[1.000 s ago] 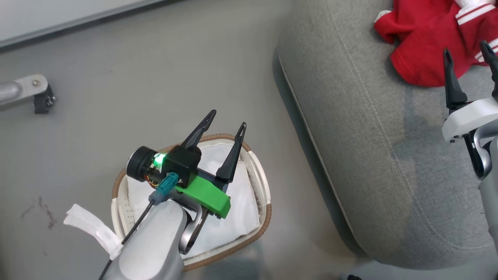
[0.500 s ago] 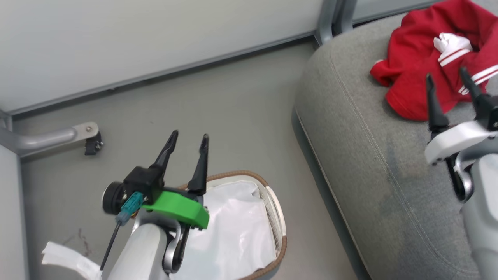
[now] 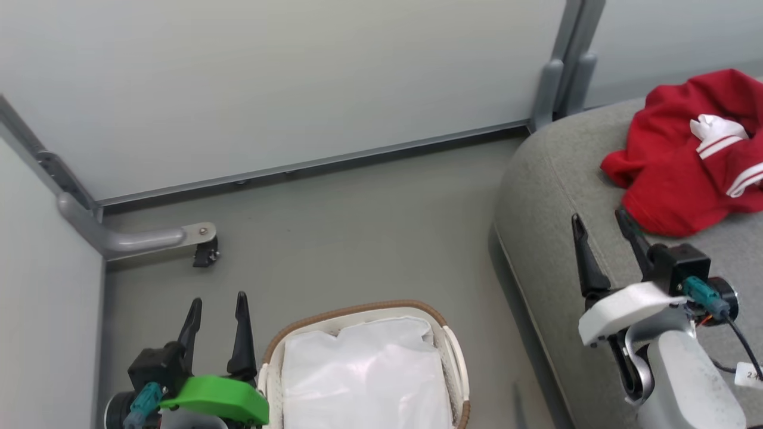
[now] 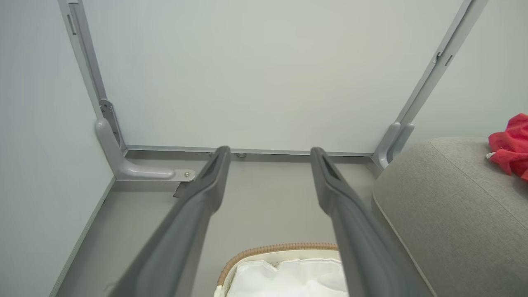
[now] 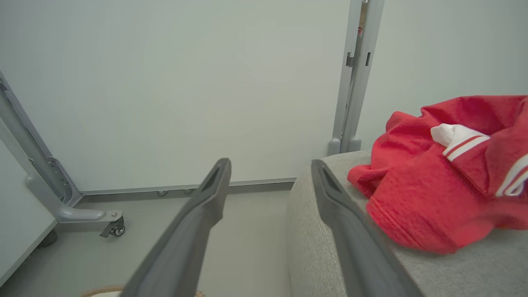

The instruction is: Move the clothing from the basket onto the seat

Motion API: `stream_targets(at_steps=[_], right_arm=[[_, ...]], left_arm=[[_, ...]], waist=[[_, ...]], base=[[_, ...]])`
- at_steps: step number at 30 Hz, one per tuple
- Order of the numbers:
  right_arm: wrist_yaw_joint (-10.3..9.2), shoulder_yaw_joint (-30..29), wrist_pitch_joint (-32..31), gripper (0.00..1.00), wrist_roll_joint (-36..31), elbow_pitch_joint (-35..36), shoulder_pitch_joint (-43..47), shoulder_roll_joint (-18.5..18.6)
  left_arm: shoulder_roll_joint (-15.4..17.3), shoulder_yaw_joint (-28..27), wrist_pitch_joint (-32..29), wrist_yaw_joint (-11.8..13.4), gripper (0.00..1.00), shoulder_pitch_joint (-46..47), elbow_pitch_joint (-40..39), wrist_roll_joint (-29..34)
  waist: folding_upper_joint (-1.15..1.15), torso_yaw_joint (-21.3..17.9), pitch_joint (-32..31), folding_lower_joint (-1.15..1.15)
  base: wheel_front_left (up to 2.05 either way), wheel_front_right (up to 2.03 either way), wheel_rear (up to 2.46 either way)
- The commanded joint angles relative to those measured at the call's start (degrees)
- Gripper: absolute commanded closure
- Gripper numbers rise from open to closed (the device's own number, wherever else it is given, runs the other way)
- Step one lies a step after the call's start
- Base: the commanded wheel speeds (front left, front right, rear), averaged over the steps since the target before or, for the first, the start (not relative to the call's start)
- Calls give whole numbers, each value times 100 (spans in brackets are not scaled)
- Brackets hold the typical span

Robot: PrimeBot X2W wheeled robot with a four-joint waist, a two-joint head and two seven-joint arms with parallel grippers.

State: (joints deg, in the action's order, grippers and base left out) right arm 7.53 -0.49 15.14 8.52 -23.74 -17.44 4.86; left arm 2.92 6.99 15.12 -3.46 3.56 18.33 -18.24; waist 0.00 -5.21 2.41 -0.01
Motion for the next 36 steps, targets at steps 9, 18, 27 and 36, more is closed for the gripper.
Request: stream_targets(at_steps=[9,18,27,36], right_arm=[[-8,-202,0,0,33,377,678,-181],[-8,-71,1,0,524,476,1164,-185],[-8,61,0,0,399,527,1310,-187],[-8,91,1,0,415,501,1320,-187]], left_arm=[[3,45,4,57,0,-243,119,-217],[3,-28,4,79,0,-352,150,-304],[3,-61,4,101,0,-390,132,-325],[2,-16,4,77,0,-372,205,-351]], waist=[[0,535,-205,1],[0,644,-228,1],[0,591,-260,1],[0,584,-275,1]], base=[[0,0,0],[0,0,0],[0,0,0],[0,0,0]])
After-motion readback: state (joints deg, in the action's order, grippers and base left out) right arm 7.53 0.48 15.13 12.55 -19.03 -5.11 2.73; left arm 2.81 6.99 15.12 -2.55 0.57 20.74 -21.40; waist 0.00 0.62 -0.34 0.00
